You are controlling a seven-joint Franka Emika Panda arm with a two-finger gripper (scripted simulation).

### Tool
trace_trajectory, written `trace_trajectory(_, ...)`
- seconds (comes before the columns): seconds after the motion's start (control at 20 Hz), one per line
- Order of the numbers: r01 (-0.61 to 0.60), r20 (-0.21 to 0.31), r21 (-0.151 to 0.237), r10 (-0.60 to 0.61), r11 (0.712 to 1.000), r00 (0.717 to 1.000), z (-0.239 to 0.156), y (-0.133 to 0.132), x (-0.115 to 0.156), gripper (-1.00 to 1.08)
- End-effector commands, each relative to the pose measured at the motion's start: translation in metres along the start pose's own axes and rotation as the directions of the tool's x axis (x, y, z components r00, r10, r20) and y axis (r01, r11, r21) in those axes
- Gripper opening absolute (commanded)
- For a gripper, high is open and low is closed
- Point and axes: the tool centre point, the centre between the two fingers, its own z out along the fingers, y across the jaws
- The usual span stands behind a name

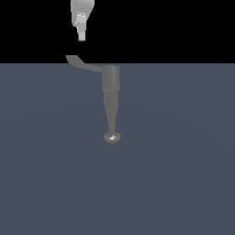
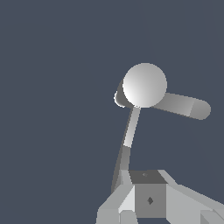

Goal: Turn on the faucet by rotating a designated handle.

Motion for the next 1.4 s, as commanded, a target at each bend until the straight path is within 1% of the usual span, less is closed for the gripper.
trace_trajectory(0.0,-0.060,-0.011,0.000,0.060,0.998,0.998,0.011,-0.011,-0.002,-1.00)
trace_trajectory(0.3,-0.179,-0.038,0.004,0.179,0.984,0.983,0.033,-0.031,-0.007,-1.00)
trace_trajectory(0.6,-0.252,-0.057,0.012,0.253,0.968,0.966,0.047,-0.043,-0.010,-1.00)
trace_trajectory(0.85,-0.282,-0.065,0.016,0.283,0.959,0.957,0.053,-0.048,-0.012,-1.00)
trace_trajectory(1.15,-0.287,-0.067,0.017,0.288,0.958,0.955,0.054,-0.049,-0.012,-1.00)
trace_trajectory(1.35,-0.286,-0.066,0.017,0.287,0.958,0.956,0.054,-0.041,-0.014,-1.00)
